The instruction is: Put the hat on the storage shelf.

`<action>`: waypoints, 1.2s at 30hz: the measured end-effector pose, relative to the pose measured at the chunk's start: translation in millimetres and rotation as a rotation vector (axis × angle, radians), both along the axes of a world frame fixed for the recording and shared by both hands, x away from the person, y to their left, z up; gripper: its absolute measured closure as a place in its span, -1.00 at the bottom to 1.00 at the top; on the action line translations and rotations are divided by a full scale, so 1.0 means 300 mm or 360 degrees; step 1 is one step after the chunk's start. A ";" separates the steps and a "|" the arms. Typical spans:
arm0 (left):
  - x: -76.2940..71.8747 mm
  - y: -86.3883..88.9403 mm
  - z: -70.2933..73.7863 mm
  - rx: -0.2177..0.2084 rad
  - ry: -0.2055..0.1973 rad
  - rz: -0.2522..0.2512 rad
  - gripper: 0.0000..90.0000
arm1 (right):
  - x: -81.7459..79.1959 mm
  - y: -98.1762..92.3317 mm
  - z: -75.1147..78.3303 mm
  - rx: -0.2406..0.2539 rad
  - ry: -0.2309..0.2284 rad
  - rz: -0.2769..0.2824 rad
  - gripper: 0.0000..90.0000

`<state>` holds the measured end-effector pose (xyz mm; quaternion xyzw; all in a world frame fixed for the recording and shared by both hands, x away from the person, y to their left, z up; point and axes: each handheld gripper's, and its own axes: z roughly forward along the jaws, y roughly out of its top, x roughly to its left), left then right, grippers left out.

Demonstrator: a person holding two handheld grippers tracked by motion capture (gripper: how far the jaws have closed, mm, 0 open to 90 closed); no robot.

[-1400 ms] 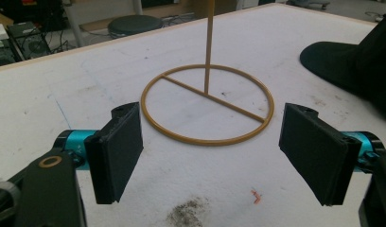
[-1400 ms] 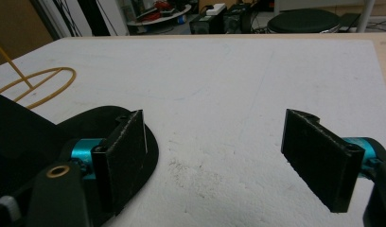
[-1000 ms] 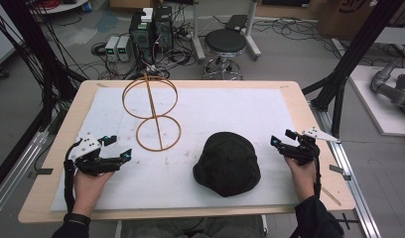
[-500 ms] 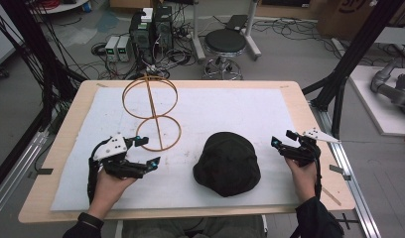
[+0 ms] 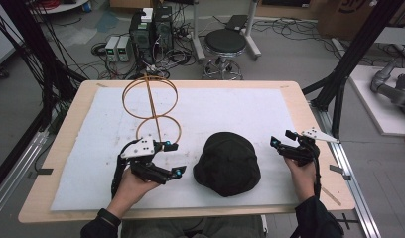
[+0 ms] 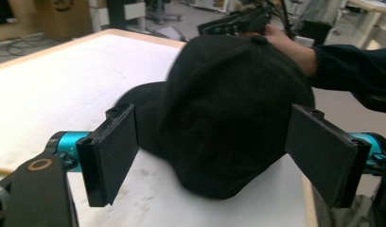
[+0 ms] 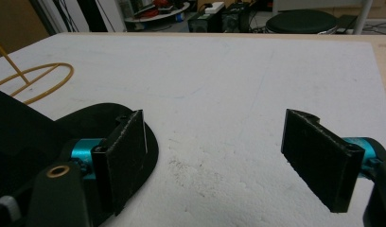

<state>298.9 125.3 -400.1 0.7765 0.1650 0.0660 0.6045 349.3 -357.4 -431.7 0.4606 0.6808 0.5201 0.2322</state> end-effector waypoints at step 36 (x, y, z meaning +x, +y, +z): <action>0.021 -0.197 -0.036 0.0248 -0.0074 -0.0230 0.96 | 0.001 -0.003 -0.001 0.0003 0.0007 0.0001 -0.51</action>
